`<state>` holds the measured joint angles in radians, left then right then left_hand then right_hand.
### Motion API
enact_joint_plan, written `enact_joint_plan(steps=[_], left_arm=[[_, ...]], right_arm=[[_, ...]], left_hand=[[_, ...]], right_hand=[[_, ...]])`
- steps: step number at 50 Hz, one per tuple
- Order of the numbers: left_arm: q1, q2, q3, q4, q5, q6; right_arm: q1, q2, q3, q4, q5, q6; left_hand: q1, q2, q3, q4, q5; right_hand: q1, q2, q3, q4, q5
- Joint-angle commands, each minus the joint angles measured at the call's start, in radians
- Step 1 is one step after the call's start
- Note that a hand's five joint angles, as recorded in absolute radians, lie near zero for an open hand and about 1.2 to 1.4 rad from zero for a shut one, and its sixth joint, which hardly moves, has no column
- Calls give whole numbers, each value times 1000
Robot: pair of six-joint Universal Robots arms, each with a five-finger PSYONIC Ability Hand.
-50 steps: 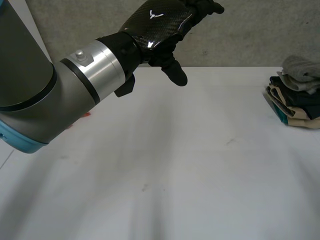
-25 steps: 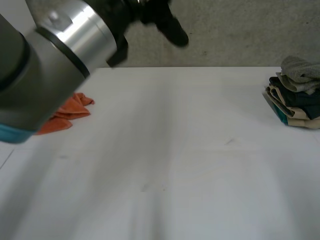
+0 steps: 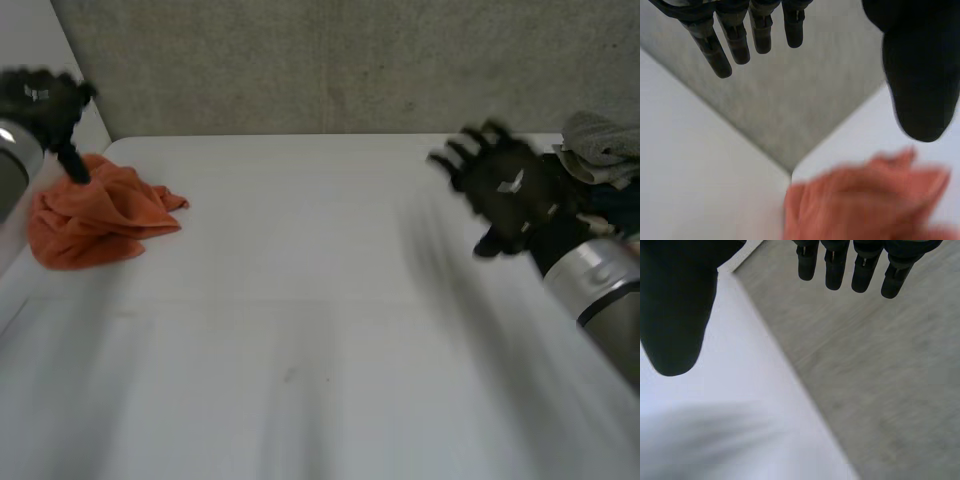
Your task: Fold the laundry.
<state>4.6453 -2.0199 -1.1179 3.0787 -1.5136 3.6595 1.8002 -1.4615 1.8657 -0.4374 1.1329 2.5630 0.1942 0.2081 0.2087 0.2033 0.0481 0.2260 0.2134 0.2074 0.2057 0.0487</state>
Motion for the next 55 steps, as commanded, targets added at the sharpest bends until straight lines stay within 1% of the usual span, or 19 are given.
enact_joint_plan(steps=[1,6,11,12,13,14,15,16,20,26,32,36,39,43,44,48,50,51,55], left_arm=[[90,-295,27,193,101,146],[134,-485,140,255,225,208],[165,-603,260,284,245,208],[164,-615,274,285,247,209],[164,-628,288,287,248,206],[161,-635,300,293,251,200],[161,-635,300,299,253,200],[158,-634,299,310,250,201],[112,-525,258,370,233,171],[41,-206,69,436,220,-5],[-149,136,-92,436,222,-297],[-229,225,-167,414,224,-351],[-286,225,-215,368,219,-352],[-431,156,-269,282,204,-352],[-495,86,-273,250,185,-352],[-598,-66,-264,184,95,-358],[-608,-109,-252,163,58,-363],[-620,-141,-238,147,32,-361],[-629,-143,-220,140,-16,-361]], right_arm=[[48,101,35,19,87,-66],[45,107,55,16,90,-64],[38,110,61,9,94,-64],[36,110,62,8,94,-64],[36,110,66,8,94,-64],[36,110,66,8,96,-64],[36,110,66,8,96,-64],[36,112,66,8,97,-64],[33,110,66,8,97,-64],[30,110,66,6,97,-64],[28,102,66,8,107,-60],[28,96,61,12,113,-49],[27,89,58,17,128,-47],[25,70,53,19,160,-46],[25,69,52,19,168,-44],[8,59,49,19,197,-41],[4,59,49,20,203,-41],[4,61,49,22,205,-41],[5,59,47,49,209,-26]], left_hand=[[-20,-34,-34,-29,-48],[-19,-33,-33,-28,-47],[57,43,43,48,29],[139,125,124,130,110],[334,320,320,325,306],[955,942,941,946,927],[1200,1186,1185,1190,1171],[1202,1188,1188,1193,1174],[1202,1188,1188,1193,1174],[1202,1188,1188,1193,1174],[1202,1188,1188,1193,1174],[1202,1188,1188,1193,1174],[1202,1188,1188,1193,1174],[1202,1188,1188,1193,1174],[1202,1188,1188,1193,1174],[1202,1188,1188,1193,1174],[803,789,788,794,774],[347,333,332,338,318],[79,65,64,70,50]], right_hand=[[-51,-39,-33,-31,-49],[-51,-39,-33,-31,-49],[-51,-39,-33,-31,-49],[-51,-39,-33,-31,-49],[-51,-39,-33,-31,-49],[-51,-39,-33,-31,-49],[-51,-39,-33,-31,-49],[-51,-39,-33,-31,-49],[-51,-39,-33,-31,-49],[-51,-39,-33,-31,-49],[-51,-39,-33,-31,-49],[-51,-39,-33,-31,-49],[-51,-39,-33,-31,-49],[-51,-39,-33,-31,-49],[-51,-39,-33,-31,-49],[-51,-39,-33,-31,-49],[-51,-39,-33,-31,-49],[-51,-39,-33,-31,-49],[-51,-39,-33,-31,-49]])
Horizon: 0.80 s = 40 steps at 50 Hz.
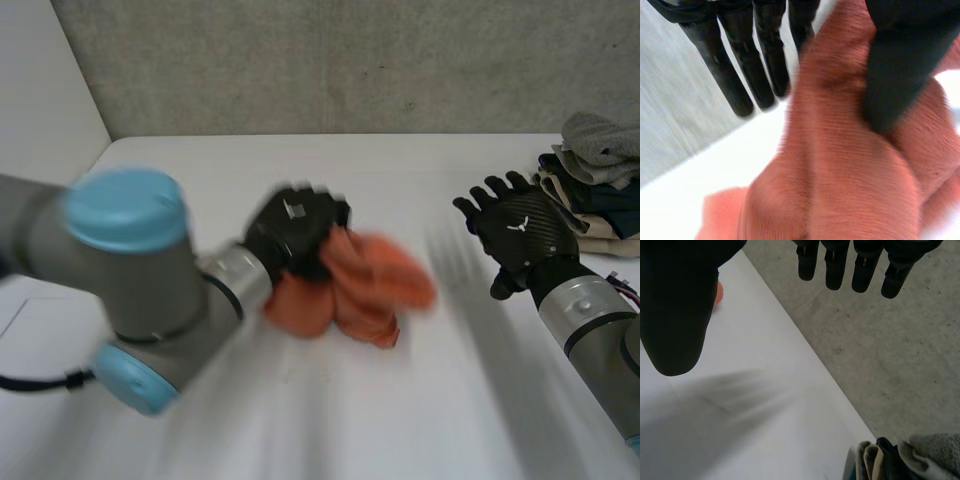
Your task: Fold the laundry.
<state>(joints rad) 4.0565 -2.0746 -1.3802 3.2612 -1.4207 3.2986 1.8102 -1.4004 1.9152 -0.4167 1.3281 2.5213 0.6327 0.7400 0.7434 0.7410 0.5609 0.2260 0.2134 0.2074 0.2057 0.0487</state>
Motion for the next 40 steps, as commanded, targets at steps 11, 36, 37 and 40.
enact_joint_plan(steps=[11,36,37,40], left_arm=[[64,177,-33,-28,-112,15],[259,-249,214,-103,305,334],[259,-266,227,-112,304,337],[254,-306,262,-153,296,343]], right_arm=[[-5,-63,-120,361,17,269],[319,72,-180,365,94,513],[336,95,-197,363,111,513],[377,172,-258,368,172,518]], left_hand=[[-369,-477,-480,-478,-472],[-308,-415,-419,-416,-411],[-258,-366,-369,-366,-361],[474,366,363,365,371]], right_hand=[[-51,-39,-33,-31,-49],[38,51,57,58,41],[53,65,71,73,55],[91,103,109,111,94]])
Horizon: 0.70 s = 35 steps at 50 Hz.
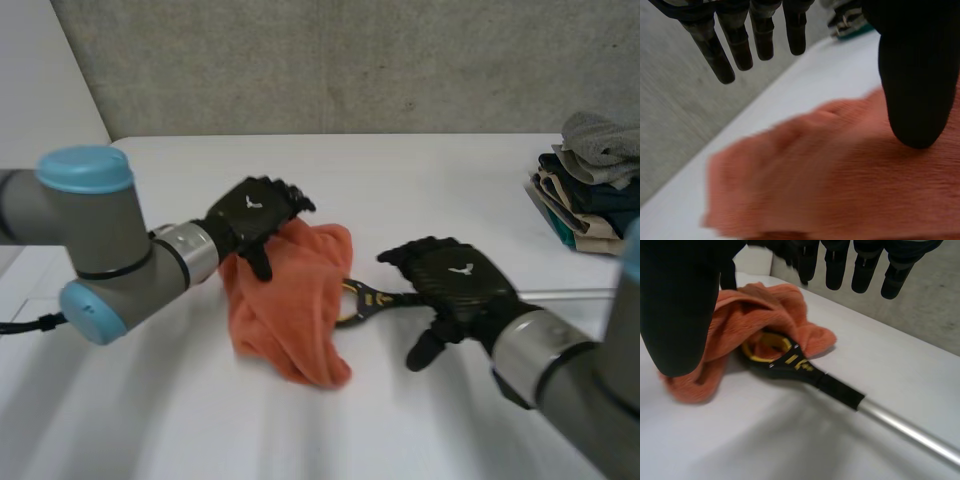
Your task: Fold the laundry.
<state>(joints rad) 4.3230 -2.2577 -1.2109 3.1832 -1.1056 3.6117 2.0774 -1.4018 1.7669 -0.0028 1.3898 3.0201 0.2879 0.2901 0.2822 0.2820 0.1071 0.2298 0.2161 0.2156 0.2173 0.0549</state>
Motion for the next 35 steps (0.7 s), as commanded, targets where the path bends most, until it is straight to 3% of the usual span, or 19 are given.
enact_joint_plan(steps=[1,6,11,18,25,35], left_arm=[[-17,-126,100,-80,-22,30],[-28,-97,113,-65,-104,25],[-14,41,96,12,-233,15],[-16,197,77,20,-257,9],[-48,368,62,18,-260,-62],[-111,562,31,-49,-263,-125]], right_arm=[[121,185,-122,-46,121,16],[130,213,-170,-57,163,6],[116,202,-187,-57,166,3],[107,159,-195,-46,170,-7],[-5,124,-196,-45,169,-17],[-34,159,-282,-39,160,152]], left_hand=[[1033,1031,1039,1039,1039],[1108,1106,1114,1114,1115],[1108,1106,1114,1114,1115],[1108,1106,1114,1114,1115],[1108,1106,1114,1114,1115],[1108,1106,1114,1114,1115]], right_hand=[[93,107,107,105,93],[93,107,107,105,93],[93,107,107,105,93],[46,60,60,59,47],[-55,-42,-41,-43,-55],[-55,-42,-41,-43,-55]])
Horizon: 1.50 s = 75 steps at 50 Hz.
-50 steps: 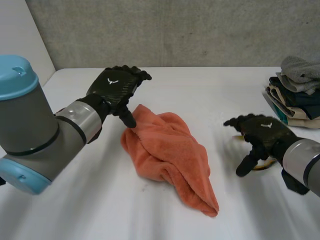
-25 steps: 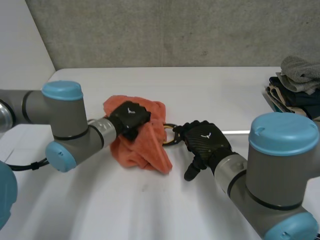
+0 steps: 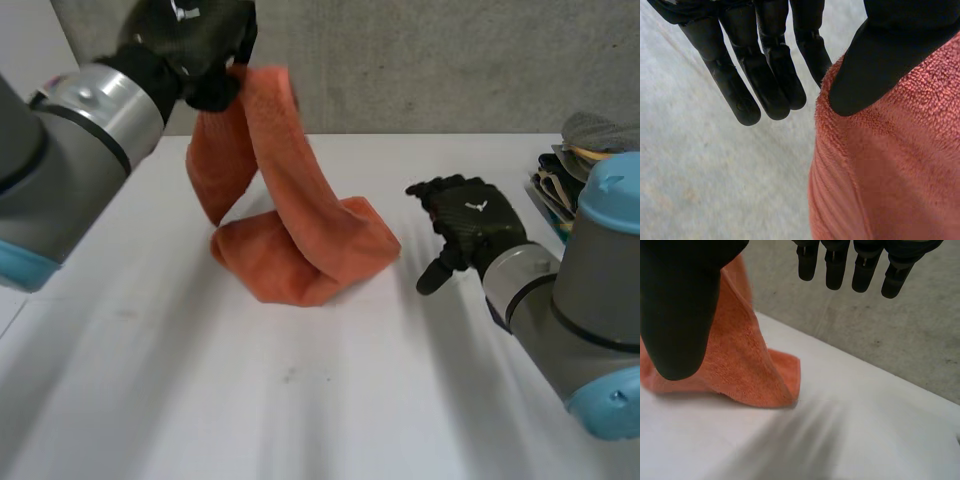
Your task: Fold the laundry.
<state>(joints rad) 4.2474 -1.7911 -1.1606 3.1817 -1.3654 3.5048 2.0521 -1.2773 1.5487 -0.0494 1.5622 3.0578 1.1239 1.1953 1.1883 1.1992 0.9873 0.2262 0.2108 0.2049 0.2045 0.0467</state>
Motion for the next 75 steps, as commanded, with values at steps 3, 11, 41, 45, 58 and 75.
enact_joint_plan(steps=[3,11,41,45,58,75], left_arm=[[-47,128,-25,-59,-18,-20],[-98,180,-24,-60,-87,-18],[-141,368,-21,-39,-98,-20],[-80,368,-19,-26,-139,-17],[221,366,-125,-32,-147,-23],[253,-92,-298,187,-55,-13]], right_arm=[[5,127,-93,51,-39,168],[16,302,-215,33,-62,239],[-32,460,-501,-101,-176,102],[-168,296,-424,-102,-152,-36],[-296,-103,-314,3,-237,-484],[-331,47,-426,310,-196,-599]], left_hand=[[272,201,208,197,234],[272,201,208,197,234],[272,201,208,197,234],[272,201,208,197,234],[272,201,208,197,234],[272,201,208,197,234]], right_hand=[[-52,-36,-30,-30,-47],[-52,-36,-30,-30,-47],[1170,1185,1191,1192,1175],[1170,1185,1191,1192,1175],[1170,1185,1191,1192,1175],[1170,1185,1191,1192,1175]])
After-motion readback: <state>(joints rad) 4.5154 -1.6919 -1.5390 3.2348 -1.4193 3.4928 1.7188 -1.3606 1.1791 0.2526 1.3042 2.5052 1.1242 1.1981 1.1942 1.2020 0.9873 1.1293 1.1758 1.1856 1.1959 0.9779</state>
